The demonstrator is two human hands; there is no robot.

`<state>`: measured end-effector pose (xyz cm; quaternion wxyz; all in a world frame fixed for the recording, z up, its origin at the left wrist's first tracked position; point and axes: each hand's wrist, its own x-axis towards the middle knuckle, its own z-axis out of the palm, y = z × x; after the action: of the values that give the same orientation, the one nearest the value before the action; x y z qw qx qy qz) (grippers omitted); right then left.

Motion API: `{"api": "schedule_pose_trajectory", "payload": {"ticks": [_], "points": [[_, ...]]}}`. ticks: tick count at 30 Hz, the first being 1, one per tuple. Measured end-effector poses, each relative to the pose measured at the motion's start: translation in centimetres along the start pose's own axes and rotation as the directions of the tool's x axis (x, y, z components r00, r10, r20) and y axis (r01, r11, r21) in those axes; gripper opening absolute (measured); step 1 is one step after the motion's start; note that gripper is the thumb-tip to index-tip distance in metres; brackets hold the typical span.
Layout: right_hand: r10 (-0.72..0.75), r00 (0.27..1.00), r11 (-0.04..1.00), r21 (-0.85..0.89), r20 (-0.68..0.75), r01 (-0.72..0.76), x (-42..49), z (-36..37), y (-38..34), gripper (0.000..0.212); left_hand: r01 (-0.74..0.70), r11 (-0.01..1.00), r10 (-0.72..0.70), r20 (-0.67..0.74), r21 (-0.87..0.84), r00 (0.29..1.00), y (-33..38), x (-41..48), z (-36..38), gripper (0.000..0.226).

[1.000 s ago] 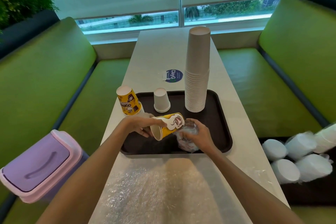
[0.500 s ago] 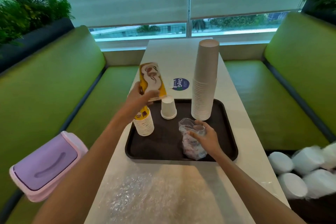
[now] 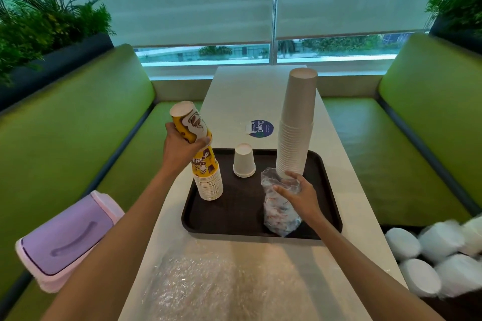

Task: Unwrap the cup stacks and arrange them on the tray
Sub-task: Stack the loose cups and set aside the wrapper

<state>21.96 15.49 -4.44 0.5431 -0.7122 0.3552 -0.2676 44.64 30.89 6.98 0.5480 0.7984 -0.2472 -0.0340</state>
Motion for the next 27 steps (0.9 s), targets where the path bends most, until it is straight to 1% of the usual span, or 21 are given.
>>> {"api": "schedule_pose_trajectory", "payload": {"ticks": [3, 6, 7, 9, 10, 12, 14, 15, 17, 19, 21, 23, 24, 25, 27], "points": [[-0.008, 1.0, 1.0, 0.006, -0.006, 0.008, 0.1, -0.4, -0.2, 0.059, 0.055, 0.997, -0.059, 0.058, 0.061, 0.997, -1.2, 0.1, 0.6, 0.068], [-0.004, 1.0, 1.0, 0.021, -0.014, 0.004, 0.2, -0.8, -0.4, 0.061, 0.119, 0.988, -0.132, 0.132, 0.098, 0.982, -2.0, -0.2, 0.9, 0.087], [0.0, 1.0, 1.0, 0.027, -0.016, 0.0, 0.2, -0.8, -0.5, 0.061, 0.14, 0.984, -0.154, 0.134, 0.113, 0.979, -2.0, -0.4, 0.9, 0.093], [0.002, 1.0, 0.999, 0.043, -0.022, -0.001, 0.3, -1.0, -0.6, 0.062, 0.136, 0.982, -0.147, 0.079, 0.13, 0.986, -1.6, -1.0, 1.2, 0.094], [0.0, 1.0, 0.999, 0.051, -0.021, 0.001, 0.3, -1.0, -0.8, 0.062, 0.103, 0.986, -0.107, 0.024, 0.134, 0.994, -1.2, -1.4, 1.3, 0.092], [-0.006, 1.0, 0.998, 0.069, -0.015, 0.007, 0.3, -1.0, -1.2, 0.062, -0.016, 0.989, 0.032, -0.106, 0.144, 0.994, -0.3, -2.2, 1.6, 0.083], [-0.011, 1.0, 0.996, 0.093, -0.011, 0.012, 0.4, -1.0, -1.9, 0.061, -0.181, 0.975, 0.205, -0.202, 0.132, 0.958, 0.6, -3.1, 1.9, 0.071], [-0.014, 1.0, 0.995, 0.103, -0.011, 0.015, 0.5, -1.1, -2.2, 0.062, -0.258, 0.96, 0.278, -0.225, 0.112, 0.934, 1.1, -3.6, 2.2, 0.064], [-0.028, 1.0, 0.991, 0.129, -0.003, 0.028, 0.7, -1.3, -3.0, 0.062, -0.376, 0.925, 0.376, -0.224, 0.044, 0.899, 1.8, -4.4, 3.0, 0.055], [-0.038, 0.999, 0.987, 0.158, 0.014, 0.035, 0.8, -1.5, -4.1, 0.062, -0.402, 0.913, 0.388, -0.163, -0.064, 0.907, 2.2, -5.2, 3.9, 0.046], [-0.049, 0.998, 0.98, 0.195, 0.033, 0.042, 0.9, -2.0, -5.3, 0.061, -0.348, 0.924, 0.339, -0.082, -0.157, 0.937, 2.4, -5.9, 4.9, 0.035], [-0.057, 0.997, 0.97, 0.241, 0.06, 0.041, 0.8, -2.7, -6.8, 0.06, -0.261, 0.947, 0.269, 0.02, -0.186, 0.963, 2.3, -6.5, 5.8, 0.029], [-0.059, 0.996, 0.96, 0.278, 0.074, 0.036, 0.7, -3.0, -7.4, 0.058, -0.209, 0.958, 0.23, 0.095, -0.195, 0.969, 2.2, -6.7, 6.3, 0.028], [-0.06, 0.994, 0.948, 0.318, 0.09, 0.028, 0.7, -3.2, -7.9, 0.057, -0.147, 0.967, 0.185, 0.179, -0.207, 0.966, 2.1, -6.9, 6.7, 0.03], [-0.06, 0.992, 0.928, 0.372, 0.113, 0.014, 0.6, -3.5, -8.8, 0.056, -0.027, 0.973, 0.104, 0.329, -0.23, 0.939, 2.1, -7.4, 7.3, 0.037]]}}
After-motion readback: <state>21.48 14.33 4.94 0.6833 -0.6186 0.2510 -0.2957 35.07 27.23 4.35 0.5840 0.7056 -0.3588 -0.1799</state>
